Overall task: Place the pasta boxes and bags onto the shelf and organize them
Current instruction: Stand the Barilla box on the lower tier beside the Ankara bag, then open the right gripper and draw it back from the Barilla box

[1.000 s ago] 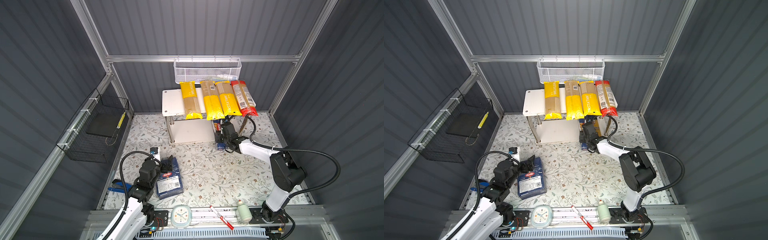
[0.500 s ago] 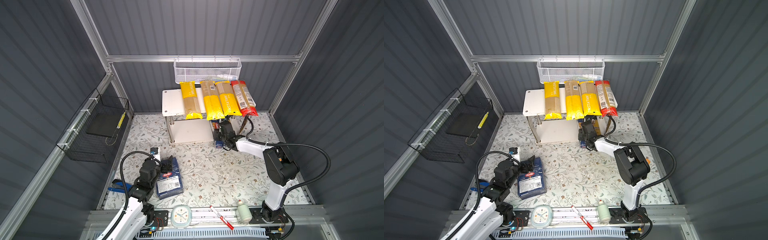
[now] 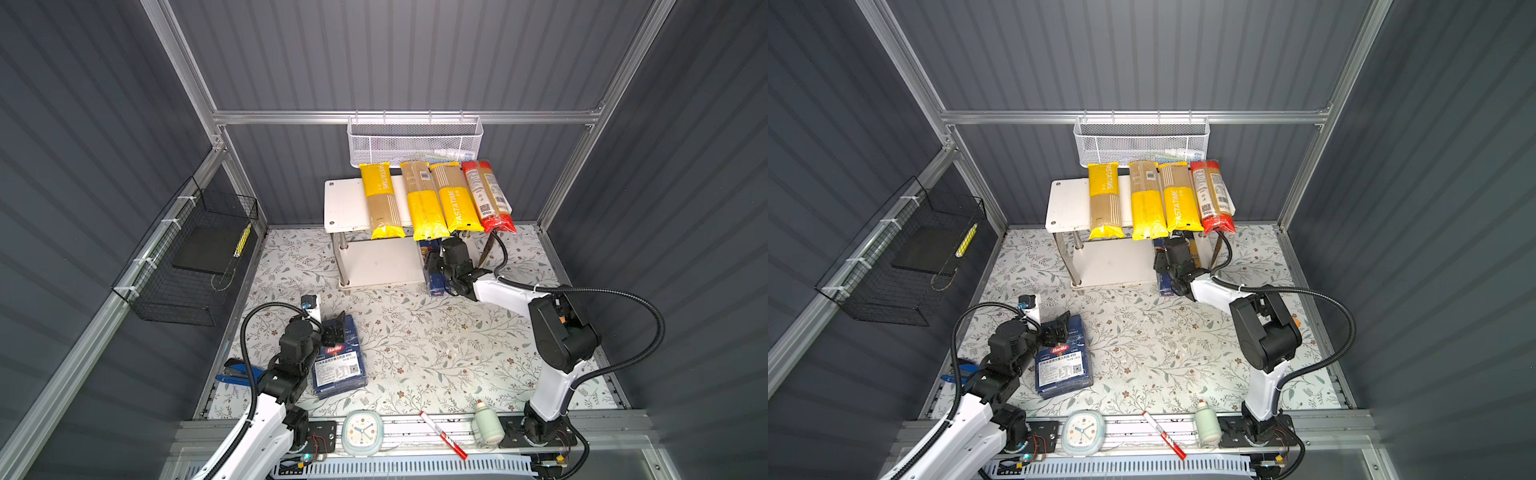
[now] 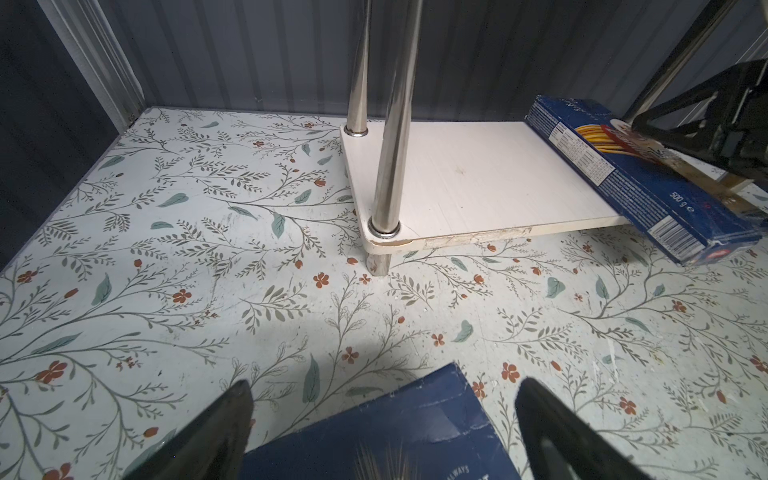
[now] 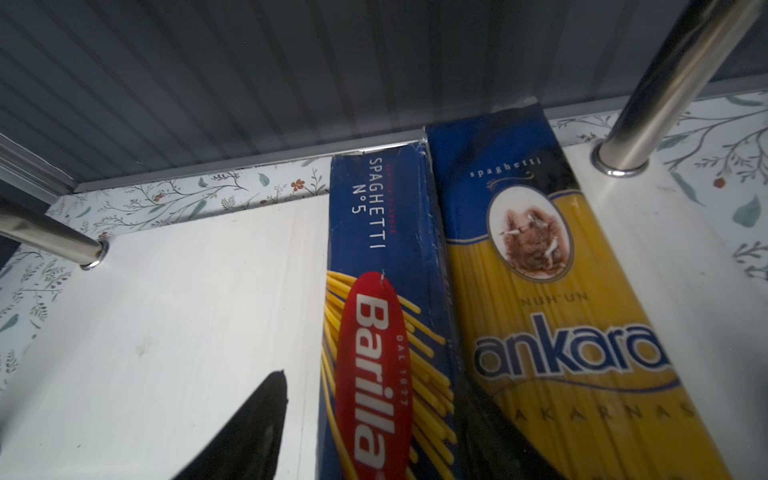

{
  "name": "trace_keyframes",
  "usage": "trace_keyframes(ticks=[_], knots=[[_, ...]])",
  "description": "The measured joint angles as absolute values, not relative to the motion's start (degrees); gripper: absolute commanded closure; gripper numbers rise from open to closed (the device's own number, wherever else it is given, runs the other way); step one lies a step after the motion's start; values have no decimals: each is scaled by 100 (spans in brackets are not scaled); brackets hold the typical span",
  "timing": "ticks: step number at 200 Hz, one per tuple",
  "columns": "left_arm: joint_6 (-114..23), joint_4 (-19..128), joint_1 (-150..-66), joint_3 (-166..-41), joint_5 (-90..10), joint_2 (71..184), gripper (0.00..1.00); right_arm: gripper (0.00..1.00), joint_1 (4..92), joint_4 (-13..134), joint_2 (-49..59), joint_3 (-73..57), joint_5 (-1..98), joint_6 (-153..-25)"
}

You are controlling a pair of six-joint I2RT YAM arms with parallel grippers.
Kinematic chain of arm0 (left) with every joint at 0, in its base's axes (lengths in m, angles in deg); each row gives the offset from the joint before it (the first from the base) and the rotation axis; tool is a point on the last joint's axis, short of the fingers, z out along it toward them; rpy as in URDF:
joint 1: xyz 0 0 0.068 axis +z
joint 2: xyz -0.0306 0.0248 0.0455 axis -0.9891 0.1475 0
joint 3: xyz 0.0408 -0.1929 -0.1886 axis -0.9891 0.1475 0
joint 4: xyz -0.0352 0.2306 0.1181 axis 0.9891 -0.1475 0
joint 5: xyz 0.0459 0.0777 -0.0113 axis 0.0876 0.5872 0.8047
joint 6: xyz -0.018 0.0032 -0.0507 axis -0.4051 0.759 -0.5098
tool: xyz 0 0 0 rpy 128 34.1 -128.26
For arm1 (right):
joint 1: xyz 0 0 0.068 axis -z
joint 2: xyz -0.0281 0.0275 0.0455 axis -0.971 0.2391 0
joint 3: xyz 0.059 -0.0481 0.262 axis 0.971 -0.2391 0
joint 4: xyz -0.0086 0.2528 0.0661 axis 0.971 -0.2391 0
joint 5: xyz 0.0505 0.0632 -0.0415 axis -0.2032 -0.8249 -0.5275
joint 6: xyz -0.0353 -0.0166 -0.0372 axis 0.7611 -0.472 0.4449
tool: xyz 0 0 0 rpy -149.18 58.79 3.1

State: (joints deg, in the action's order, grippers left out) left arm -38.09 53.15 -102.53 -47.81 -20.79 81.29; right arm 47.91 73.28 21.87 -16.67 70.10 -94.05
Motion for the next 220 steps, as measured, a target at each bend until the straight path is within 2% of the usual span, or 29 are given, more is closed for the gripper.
trace_keyframes(ticks=[56, 135, 171, 220], knots=[[-3809, 5315, -10253, -4779, -2079, 8175, 1, 34, 4713, 7191, 961, -2583, 6907, -9473], [-3809, 5313, -10253, -4772, -2077, 8011, 1, 33, 4020, 6749, -547, -3999, 6868, -9776], [-3811, 5313, -10253, -4763, -2075, 7944, 1, 31, 3994, 6662, -536, -4104, 6638, -9927], [-3811, 5311, -10253, -4761, -2073, 7885, 1, 30, 4007, 6627, 13, -3918, 6169, -10137]])
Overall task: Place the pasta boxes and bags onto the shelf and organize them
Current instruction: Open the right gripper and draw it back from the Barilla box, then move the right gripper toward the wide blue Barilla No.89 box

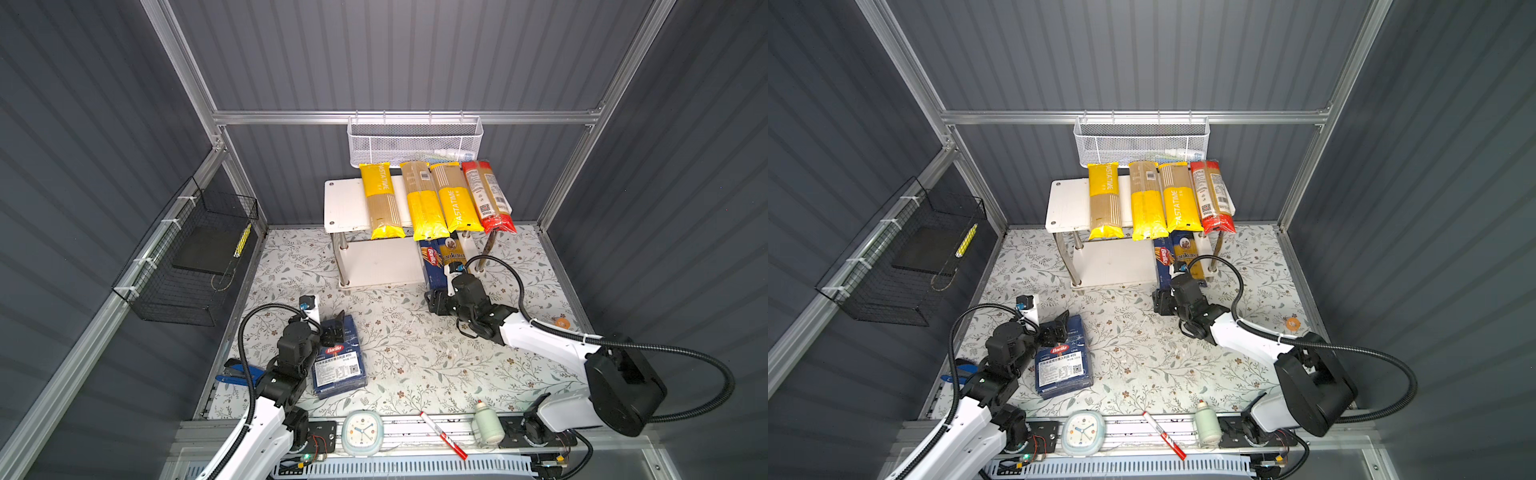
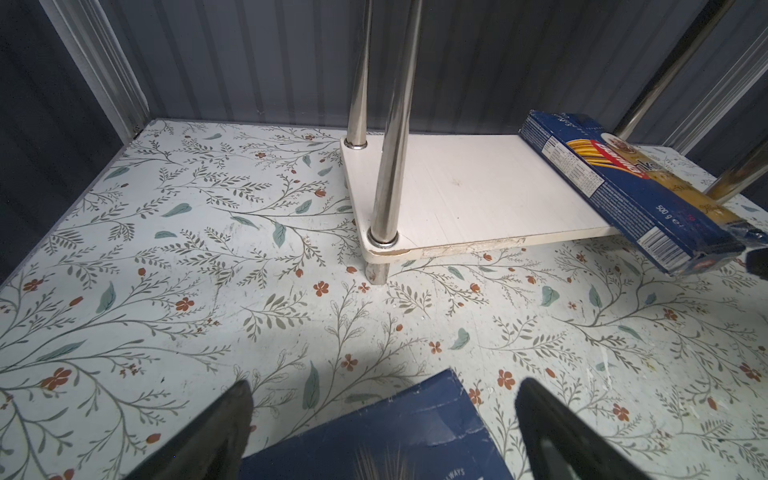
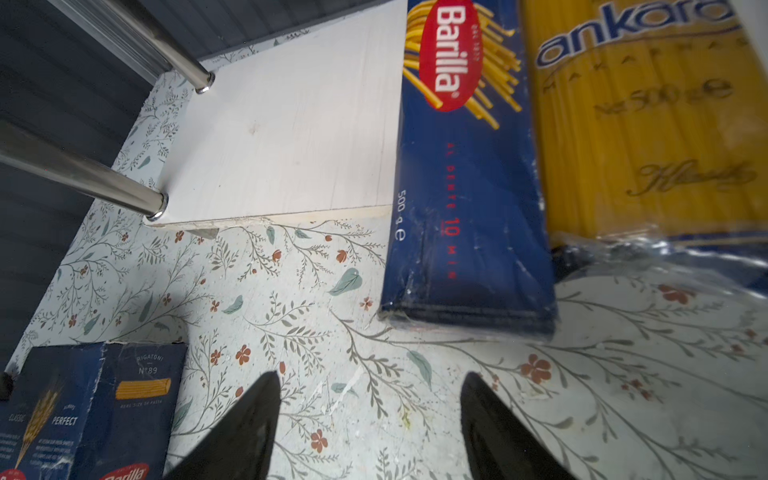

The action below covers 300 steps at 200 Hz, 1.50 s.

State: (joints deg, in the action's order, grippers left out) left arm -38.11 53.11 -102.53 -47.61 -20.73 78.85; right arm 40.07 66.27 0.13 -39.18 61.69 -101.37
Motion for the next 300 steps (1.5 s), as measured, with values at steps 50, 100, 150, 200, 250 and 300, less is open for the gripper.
trace_keyframes(ticks=[50, 100, 150, 200, 250, 300], knots=[[-3811, 5313, -10253, -4761, -2073, 7889, 1, 29, 4033, 6631, 314, -3702, 5895, -10222], [-3811, 5311, -10253, -4761, -2073, 7906, 1, 29, 4144, 6574, 452, -3547, 5812, -10222], [-3811, 5311, -10253, -4761, -2075, 7941, 1, 26, 4289, 6557, 550, -3455, 5657, -10176], [-3811, 5311, -10253, -4761, -2073, 7946, 1, 26, 4306, 6550, 183, -3477, 5355, -9794], [-3811, 5311, -10253, -4761, -2071, 7930, 1, 25, 3887, 6528, -1045, -3809, 5093, -9208], [-4467, 4244, -10253, -5251, -1671, 7758, 1, 24, 3093, 6430, -1600, -3990, 4977, -9280]])
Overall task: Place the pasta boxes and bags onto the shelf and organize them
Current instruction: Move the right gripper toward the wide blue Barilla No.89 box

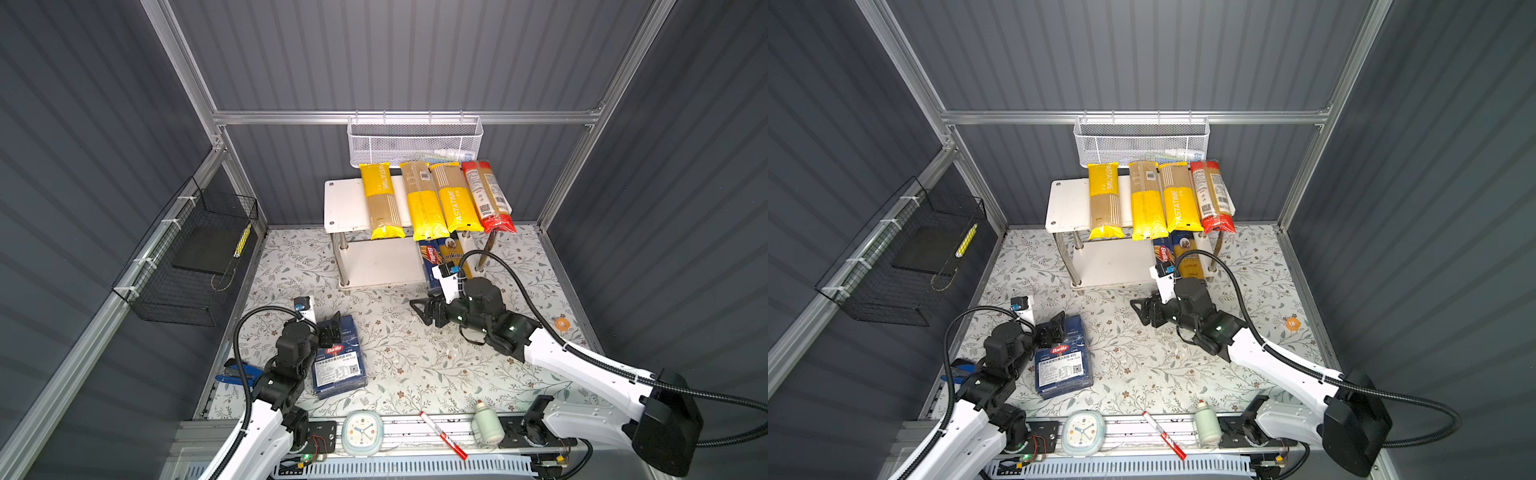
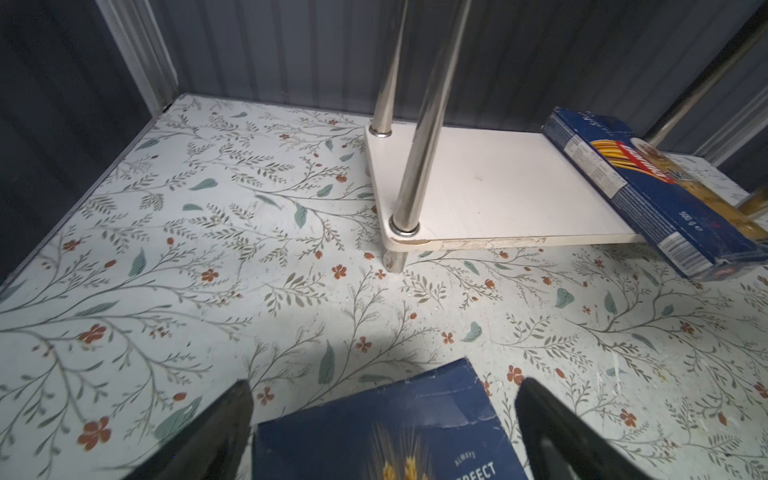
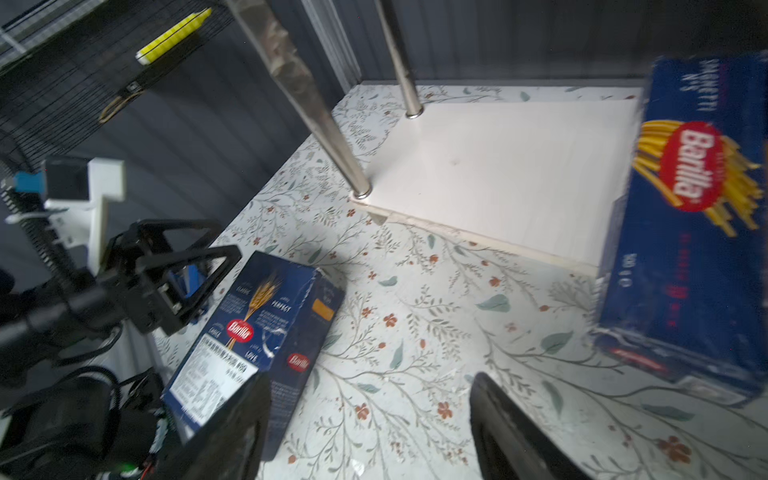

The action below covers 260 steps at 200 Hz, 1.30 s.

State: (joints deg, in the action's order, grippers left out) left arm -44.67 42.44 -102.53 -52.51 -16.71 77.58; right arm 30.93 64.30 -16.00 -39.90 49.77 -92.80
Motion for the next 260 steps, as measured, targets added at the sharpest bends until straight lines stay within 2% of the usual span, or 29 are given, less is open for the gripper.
trace_keyframes(ticks=[45, 69, 116, 155, 206, 260], knots=[[-5619, 3134, -10253, -6149, -1714, 8079, 1, 21, 2785, 6926, -1231, -4371, 4719, -9873], [-6027, 2653, -10253, -6145, -1736, 8125, 1, 13, 2610, 7097, -942, -4438, 4730, -10126], [-6692, 2181, -10253, -5727, -1734, 7554, 1, 8, 1797, 7248, -654, -4419, 5071, -10220], [-6991, 1975, -10253, -5603, -1909, 7624, 1, 11, 1548, 7473, -114, -4318, 5065, -10225], [-7439, 1853, -10253, -5303, -2055, 7058, 1, 13, 1487, 7870, 762, -3914, 4722, -10364], [-7798, 1803, -10238, -5268, -2370, 7012, 1, 15, 1456, 8235, 1090, -3846, 4466, -10581]])
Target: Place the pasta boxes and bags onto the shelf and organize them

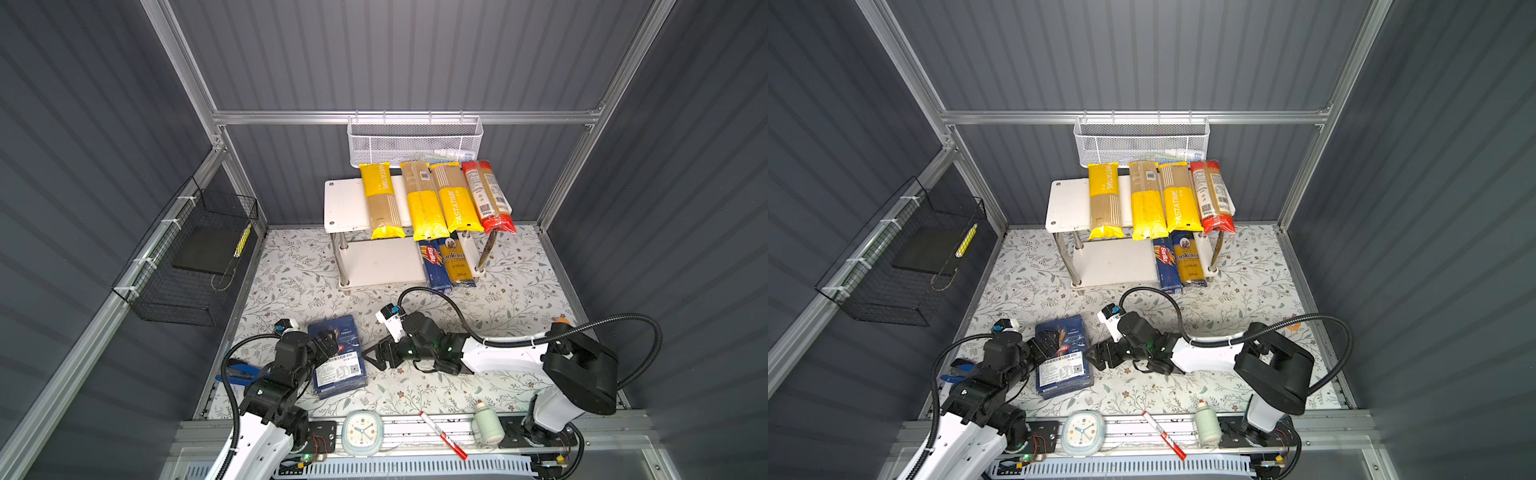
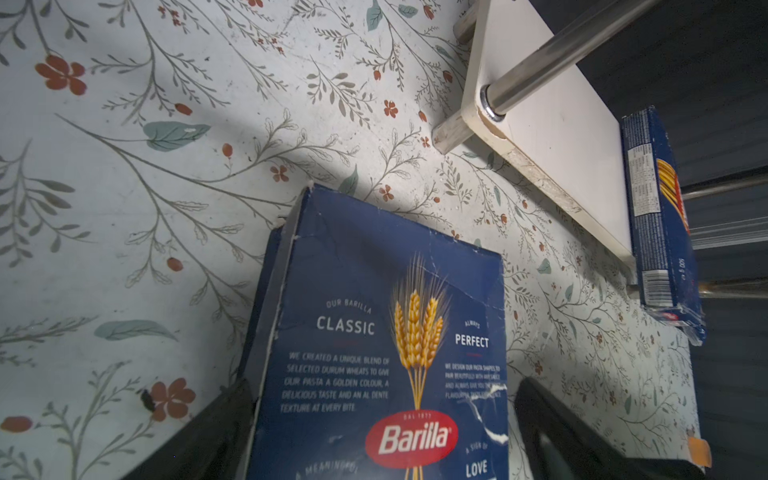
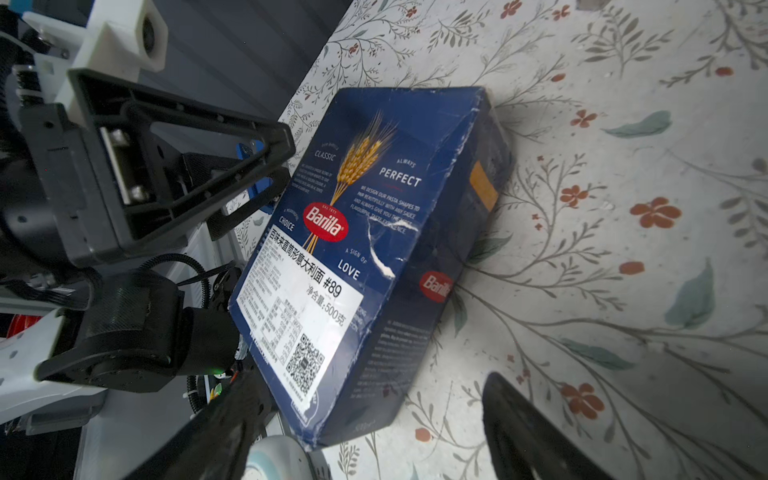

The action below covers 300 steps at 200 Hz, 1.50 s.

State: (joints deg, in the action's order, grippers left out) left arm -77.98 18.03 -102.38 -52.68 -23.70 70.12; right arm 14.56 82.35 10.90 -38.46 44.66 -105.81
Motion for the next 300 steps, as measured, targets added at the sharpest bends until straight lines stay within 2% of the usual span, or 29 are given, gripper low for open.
trace_keyframes(ticks=[47, 135, 235, 300], knots=[[-7841, 1768, -10242, -5161, -2794, 6927, 1, 15, 1456, 8380, 1125, -3846, 4468, -10710], [-7741, 2915, -10245, -4654, -4258, 7085, 1, 14, 1782, 8445, 1254, -3846, 4492, -10847], [-7531, 3617, -10245, -4200, -4827, 6588, 1, 16, 2308, 8467, 1801, -3319, 4319, -11088], [-7103, 3208, -10260, -4366, -4859, 6652, 1, 16, 2389, 8340, 2183, -2578, 4136, -11191]])
